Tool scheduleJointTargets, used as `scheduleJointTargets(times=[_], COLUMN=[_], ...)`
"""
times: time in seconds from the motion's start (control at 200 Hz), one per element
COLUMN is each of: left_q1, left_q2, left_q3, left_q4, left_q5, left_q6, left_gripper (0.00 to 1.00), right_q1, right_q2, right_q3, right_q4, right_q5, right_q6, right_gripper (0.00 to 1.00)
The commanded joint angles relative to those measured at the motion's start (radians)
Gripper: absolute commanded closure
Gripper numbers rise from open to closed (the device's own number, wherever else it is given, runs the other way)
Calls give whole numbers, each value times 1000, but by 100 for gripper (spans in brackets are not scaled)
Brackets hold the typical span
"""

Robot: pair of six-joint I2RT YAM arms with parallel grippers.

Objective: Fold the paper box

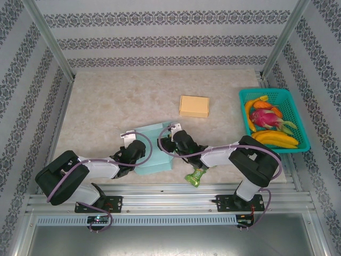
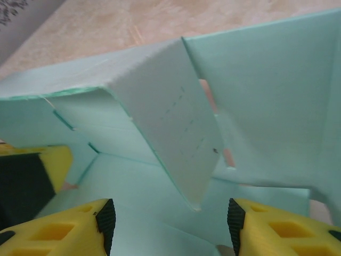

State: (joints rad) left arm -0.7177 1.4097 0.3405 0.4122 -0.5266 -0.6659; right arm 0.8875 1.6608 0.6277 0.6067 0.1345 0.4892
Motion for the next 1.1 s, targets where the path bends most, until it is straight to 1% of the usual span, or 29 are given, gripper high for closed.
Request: scheduleJointTargets(times=[0.0, 0.115, 0.23, 0.46, 0.595, 0.714, 0.779, 0.889, 1.094], left_q1=[8, 8, 8, 7, 6, 4, 3, 1, 1], left_q2=[31, 44, 48, 52, 62, 75, 82, 86, 77], left_q3=[1, 6, 9, 12, 13, 19, 21, 25, 19], left_q4=[-4, -7, -4, -1, 7, 12, 14, 13, 17], left_q5=[27, 29, 32, 39, 43, 46, 49, 48, 52], left_q6=[8, 11, 13, 13, 11, 12, 11, 13, 9], left_gripper=[100, 100, 100, 100, 100, 100, 100, 100, 100], right_q1=[-10, -26, -49, -60, -55, -44, -32, -6, 1], right_q2=[-32, -35, -35, 9, 20, 42, 51, 71, 156], right_q3=[14, 22, 9, 38, 42, 78, 90, 113, 147], right_q4=[-93, -138, -133, -135, -74, -69, -60, -59, -42], right_q5=[89, 128, 126, 70, -28, -118, -142, -148, -153], right_q6=[-85, -81, -67, -59, -67, -78, -88, -107, -69], right_gripper=[40, 40, 40, 40, 40, 40, 41, 41, 41])
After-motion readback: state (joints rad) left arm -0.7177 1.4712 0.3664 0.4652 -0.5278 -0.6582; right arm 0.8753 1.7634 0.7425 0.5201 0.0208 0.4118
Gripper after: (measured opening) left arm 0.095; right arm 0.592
